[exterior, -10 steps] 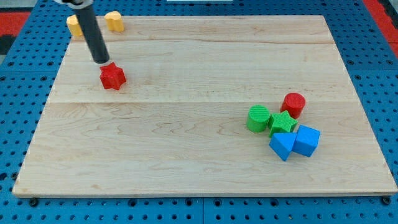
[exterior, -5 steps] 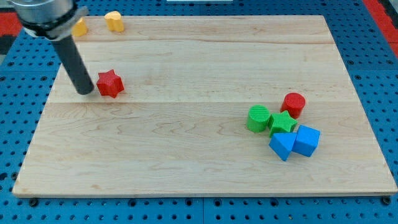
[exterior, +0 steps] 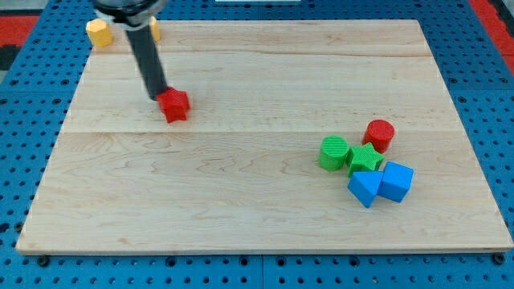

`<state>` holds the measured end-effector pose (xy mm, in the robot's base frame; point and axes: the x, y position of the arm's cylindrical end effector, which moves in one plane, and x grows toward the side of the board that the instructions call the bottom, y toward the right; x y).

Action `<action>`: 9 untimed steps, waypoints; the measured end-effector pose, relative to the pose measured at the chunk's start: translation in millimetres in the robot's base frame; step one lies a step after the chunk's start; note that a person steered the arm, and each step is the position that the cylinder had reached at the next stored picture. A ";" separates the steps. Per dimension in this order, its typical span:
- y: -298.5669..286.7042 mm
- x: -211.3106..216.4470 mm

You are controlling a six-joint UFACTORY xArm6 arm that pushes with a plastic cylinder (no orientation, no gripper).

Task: Move the red star to the left of the green circle

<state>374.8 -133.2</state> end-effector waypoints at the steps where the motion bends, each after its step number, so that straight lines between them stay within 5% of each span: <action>1: 43.8 24.7; 2: 87.1 52.6; 7: -3.8 56.9; 9: 97.7 85.8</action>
<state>460.6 -35.5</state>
